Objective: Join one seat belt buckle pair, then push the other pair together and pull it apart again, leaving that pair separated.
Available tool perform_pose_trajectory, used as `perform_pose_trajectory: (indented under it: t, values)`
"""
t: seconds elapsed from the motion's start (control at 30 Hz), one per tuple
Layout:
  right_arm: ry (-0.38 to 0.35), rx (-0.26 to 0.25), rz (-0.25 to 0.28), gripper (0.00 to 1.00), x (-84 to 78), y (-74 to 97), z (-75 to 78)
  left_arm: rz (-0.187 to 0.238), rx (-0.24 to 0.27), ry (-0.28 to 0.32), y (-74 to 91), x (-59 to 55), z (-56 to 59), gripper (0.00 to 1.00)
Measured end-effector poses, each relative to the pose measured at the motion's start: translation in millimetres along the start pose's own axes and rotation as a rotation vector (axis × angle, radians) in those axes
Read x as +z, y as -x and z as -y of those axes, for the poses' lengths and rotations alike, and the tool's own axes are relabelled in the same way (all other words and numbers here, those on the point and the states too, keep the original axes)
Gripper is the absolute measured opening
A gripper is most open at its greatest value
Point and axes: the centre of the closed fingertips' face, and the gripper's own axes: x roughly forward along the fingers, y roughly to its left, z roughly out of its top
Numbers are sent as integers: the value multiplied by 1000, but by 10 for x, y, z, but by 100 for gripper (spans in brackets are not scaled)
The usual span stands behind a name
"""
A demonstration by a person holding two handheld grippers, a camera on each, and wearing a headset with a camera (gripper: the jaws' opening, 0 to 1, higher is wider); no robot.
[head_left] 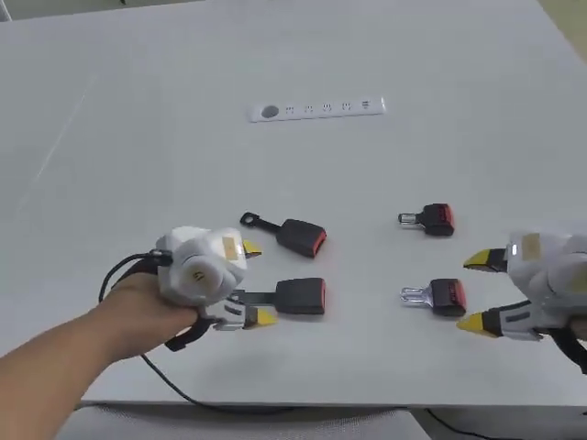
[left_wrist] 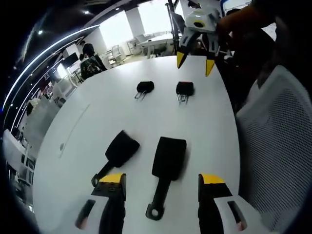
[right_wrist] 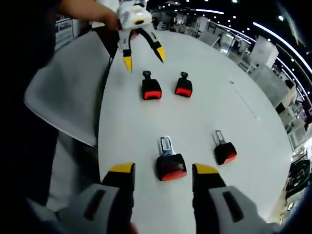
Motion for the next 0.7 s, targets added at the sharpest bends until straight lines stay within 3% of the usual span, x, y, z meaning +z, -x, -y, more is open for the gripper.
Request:
perform_pose_trajectory:
  t: [0.13, 0.23, 0.3, 0.47, 0.57, 0.7]
  values:
    - [0, 31, -20, 43, -54, -106, 24, -1, -54, -16, -167, 37, 56, 54]
    - [20, 43, -32, 43, -75, -161, 51, 0, -100, -66, -264, 78, 129, 51]
    - [34, 54, -49, 43, -116, -211, 70, -32, -127, -67, -340, 30, 155, 52]
    - [47, 101, -85, 38, -228, -342, 71, -56, -125, -107, -437, 20, 88, 50]
    - [72, 103, -99, 39, -252, -389, 90, -79, -129, -113, -465, 2, 40, 46]
    - [77, 118, -121, 36, -289, -447, 111, -72, -163, -134, -486, 13, 73, 39]
